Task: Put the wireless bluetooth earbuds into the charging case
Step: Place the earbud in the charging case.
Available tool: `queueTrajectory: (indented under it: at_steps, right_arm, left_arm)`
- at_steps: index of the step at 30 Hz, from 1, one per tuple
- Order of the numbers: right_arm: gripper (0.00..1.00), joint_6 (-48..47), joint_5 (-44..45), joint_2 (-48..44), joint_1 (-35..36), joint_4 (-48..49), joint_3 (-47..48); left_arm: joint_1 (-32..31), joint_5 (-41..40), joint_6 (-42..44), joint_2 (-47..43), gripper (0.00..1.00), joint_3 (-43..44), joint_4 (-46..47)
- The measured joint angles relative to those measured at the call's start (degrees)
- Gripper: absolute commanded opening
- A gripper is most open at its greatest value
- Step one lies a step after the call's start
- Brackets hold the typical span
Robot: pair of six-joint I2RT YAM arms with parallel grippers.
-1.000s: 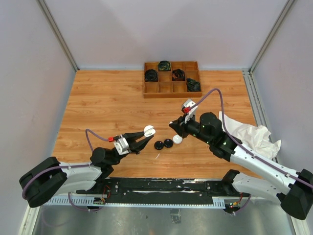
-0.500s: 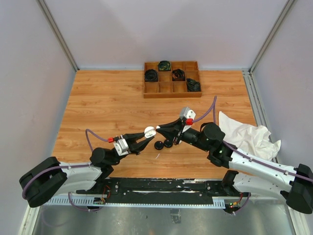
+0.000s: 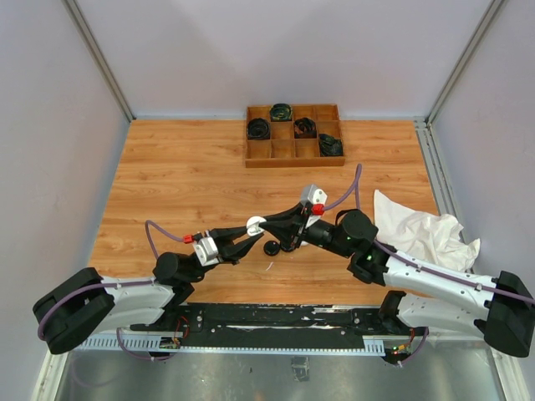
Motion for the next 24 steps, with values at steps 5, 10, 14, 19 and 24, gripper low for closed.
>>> queueTrajectory:
  at_steps: [5,10,14,19,24]
  right_arm:
    - [0.11,0.7,-1.0,1.2,0.1,0.9,0.0]
    - [0.11,0.9,-1.1,2.1,0.6,1.1,-0.1]
    - [0.11,1.0,-1.2,2.2,0.7,1.9,-0.1]
    - [0.11,1.1,-1.7,2.2,0.7,2.4,-0.1]
    - [0.13,1.2,-1.9,2.2,0.7,3.0,-0.5]
  left_arm:
    - [0.0,0.0,-0.4,-0.5,0.00,0.0,0.2]
    - [0.0,0.0,-0.7,-1.3,0.00,0.0,0.2]
    - [0.0,-0.1,-0.7,-1.9,0.00,0.0,0.2]
    - [0.0,-0.1,-0.7,-2.3,0.00,0.0,0.2]
    - [0.0,-0.1,-1.0,-2.3,0.00,0.0,0.2]
